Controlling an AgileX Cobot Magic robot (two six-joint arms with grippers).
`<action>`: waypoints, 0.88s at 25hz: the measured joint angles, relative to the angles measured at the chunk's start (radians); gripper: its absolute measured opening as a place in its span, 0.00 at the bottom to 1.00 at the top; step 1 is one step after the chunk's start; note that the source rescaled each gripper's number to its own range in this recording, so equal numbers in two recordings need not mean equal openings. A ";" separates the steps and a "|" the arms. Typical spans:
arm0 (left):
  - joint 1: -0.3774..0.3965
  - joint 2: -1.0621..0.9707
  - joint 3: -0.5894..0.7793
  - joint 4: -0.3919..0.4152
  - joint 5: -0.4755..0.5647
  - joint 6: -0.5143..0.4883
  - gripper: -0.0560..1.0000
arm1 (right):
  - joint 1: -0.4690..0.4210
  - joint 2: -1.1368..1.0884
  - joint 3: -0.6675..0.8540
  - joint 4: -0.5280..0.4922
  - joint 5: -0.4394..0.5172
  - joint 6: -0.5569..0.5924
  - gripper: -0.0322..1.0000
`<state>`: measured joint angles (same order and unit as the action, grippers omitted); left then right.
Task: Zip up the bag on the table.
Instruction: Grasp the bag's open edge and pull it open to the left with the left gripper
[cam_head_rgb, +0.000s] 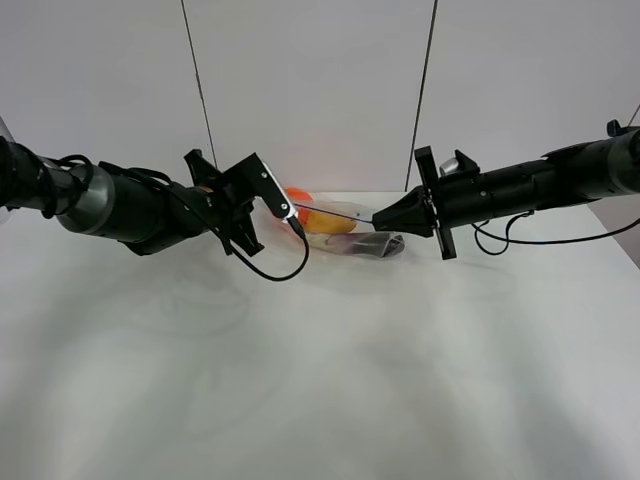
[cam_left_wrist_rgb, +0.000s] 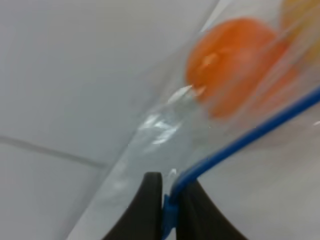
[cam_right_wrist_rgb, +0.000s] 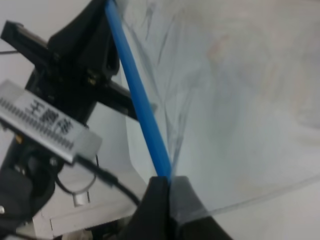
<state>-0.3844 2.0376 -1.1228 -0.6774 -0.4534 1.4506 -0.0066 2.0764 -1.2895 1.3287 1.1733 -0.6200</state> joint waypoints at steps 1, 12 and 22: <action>0.017 0.000 0.000 -0.001 0.000 0.000 0.05 | 0.000 0.000 0.000 -0.003 0.000 0.000 0.03; 0.080 0.000 0.000 -0.021 -0.023 0.012 0.05 | 0.000 0.000 0.000 -0.020 0.009 0.001 0.03; 0.102 0.000 0.000 -0.060 -0.030 -0.048 0.42 | -0.010 0.000 0.000 -0.066 0.025 0.003 0.03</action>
<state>-0.2825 2.0376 -1.1228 -0.7373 -0.4830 1.4027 -0.0170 2.0764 -1.2895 1.2625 1.1983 -0.6169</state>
